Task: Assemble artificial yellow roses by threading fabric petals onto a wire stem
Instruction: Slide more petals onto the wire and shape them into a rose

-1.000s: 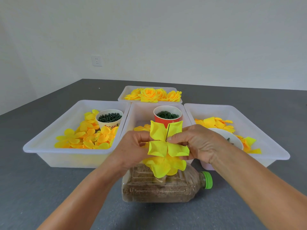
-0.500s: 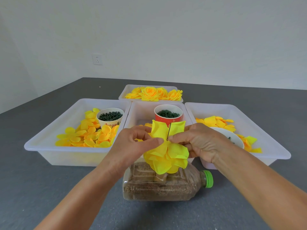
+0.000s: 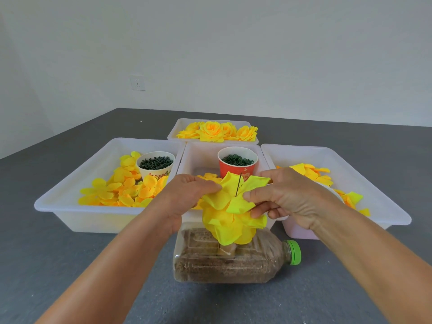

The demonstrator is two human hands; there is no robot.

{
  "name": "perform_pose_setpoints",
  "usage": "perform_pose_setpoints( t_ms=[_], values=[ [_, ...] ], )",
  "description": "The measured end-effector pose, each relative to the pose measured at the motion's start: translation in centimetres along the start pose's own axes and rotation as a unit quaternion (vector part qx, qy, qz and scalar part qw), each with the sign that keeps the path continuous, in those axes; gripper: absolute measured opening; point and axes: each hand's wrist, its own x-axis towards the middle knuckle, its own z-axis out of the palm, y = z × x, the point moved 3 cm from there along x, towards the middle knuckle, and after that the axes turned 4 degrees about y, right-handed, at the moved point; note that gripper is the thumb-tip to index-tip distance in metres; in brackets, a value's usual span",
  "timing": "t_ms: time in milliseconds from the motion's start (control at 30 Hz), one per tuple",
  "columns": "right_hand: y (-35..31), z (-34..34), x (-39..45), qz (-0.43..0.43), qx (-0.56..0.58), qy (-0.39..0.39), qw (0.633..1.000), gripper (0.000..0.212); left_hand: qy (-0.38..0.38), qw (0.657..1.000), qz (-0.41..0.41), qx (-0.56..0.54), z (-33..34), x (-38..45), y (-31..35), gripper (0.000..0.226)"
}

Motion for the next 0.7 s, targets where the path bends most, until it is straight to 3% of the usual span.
perform_pose_setpoints(
  t_ms=[133, 233, 433, 567, 700],
  values=[
    [0.2, 0.1, 0.0, 0.004, -0.035, 0.010, 0.999, 0.060, 0.002, 1.000, 0.005, 0.025, 0.1, 0.0, 0.2, 0.012],
    [0.3, 0.2, -0.1, 0.008, -0.052, 0.008, 0.999, 0.066, 0.010, 0.999, 0.010, 0.042, 0.1, 0.3, 0.2, 0.016],
    [0.5, 0.4, 0.0, 0.008, -0.063, 0.014, 0.998, 0.054, -0.001, 0.998, 0.031, 0.051, 0.2, 0.3, 0.3, 0.009],
    [0.5, 0.0, 0.1, 0.000, -0.081, 0.018, 0.997, 0.029, -0.037, 0.998, 0.029, 0.037, 0.0, -0.2, 0.6, 0.007],
    [0.5, -0.3, 0.2, -0.005, -0.083, 0.027, 0.996, 0.017, -0.046, 0.997, 0.029, 0.057, 0.0, -0.4, 1.1, 0.004]
  ],
)
